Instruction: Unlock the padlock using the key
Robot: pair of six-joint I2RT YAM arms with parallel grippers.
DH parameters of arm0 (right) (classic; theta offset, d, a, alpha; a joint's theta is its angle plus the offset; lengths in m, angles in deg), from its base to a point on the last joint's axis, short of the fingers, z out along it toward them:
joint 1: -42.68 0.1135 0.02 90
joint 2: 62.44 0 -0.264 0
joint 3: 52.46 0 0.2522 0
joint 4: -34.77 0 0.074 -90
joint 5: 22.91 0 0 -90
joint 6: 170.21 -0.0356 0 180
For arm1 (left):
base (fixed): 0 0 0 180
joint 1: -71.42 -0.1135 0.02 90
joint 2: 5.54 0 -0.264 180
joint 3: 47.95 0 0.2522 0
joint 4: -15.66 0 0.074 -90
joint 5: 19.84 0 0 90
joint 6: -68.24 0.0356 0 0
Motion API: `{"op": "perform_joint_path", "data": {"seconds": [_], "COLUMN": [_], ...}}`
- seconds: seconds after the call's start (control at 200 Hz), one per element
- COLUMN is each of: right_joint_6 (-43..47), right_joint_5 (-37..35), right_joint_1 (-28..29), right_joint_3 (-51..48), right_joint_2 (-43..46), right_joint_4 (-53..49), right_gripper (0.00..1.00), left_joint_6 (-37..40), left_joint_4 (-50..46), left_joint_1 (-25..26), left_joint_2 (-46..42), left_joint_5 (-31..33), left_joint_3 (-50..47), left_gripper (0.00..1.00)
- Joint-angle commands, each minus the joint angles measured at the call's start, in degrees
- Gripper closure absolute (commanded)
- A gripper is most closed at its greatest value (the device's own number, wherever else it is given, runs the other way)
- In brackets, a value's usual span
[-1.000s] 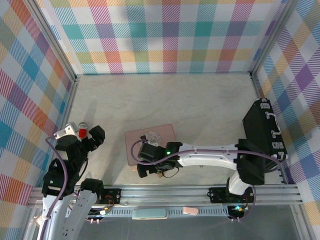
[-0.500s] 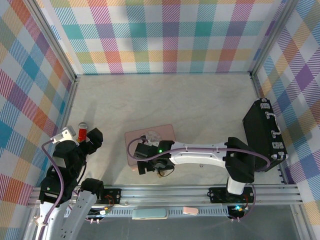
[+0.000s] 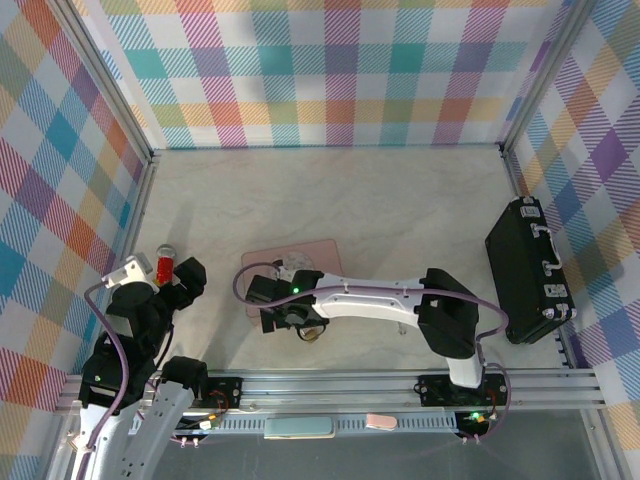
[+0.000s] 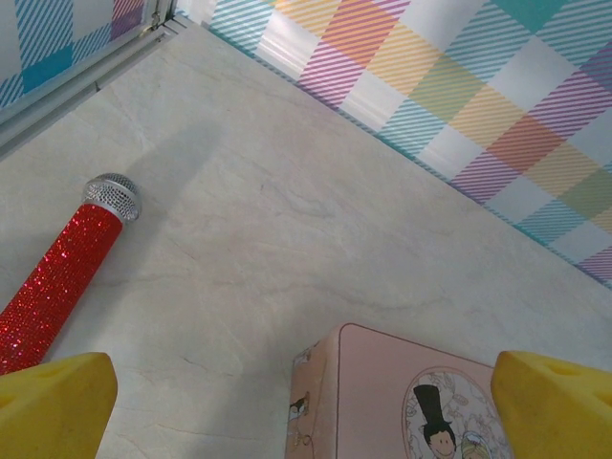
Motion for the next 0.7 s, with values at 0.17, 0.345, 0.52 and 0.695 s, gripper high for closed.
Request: {"op": "perform_joint_path", "data": {"seconds": [0.17, 0.345, 0.52, 0.695], "right_joint_6": [8.3, 8.4, 11.7, 15.7], "right_joint_5": [0.4, 0.4, 1.6, 4.5], "right_joint_1": [-5.6, -7.9, -8.5, -8.5], "right_joint_3": [7.3, 10.6, 12.6, 3.4], "right_joint_2": [-5.9, -8.7, -8.1, 1.1], "right_joint_4": [4.2, 4.0, 4.4, 7.6], "right_gripper": [0.01, 0.00, 0.01, 0.01], "left_joint_6": [0.0, 0.1, 0.6, 1.0], "left_joint_4": [2.1, 2.2, 4.4, 3.0], "left_joint_1": [1.1, 1.1, 1.1, 0.9], "left_joint_2": [0.8, 1.1, 2.7, 9.9], "left_joint_5": [0.1, -0.2, -2.7, -2.5], "left_joint_3": [-1.7, -1.7, -2.8, -1.4], "left_gripper": [0.00, 0.00, 0.00, 0.00]}}
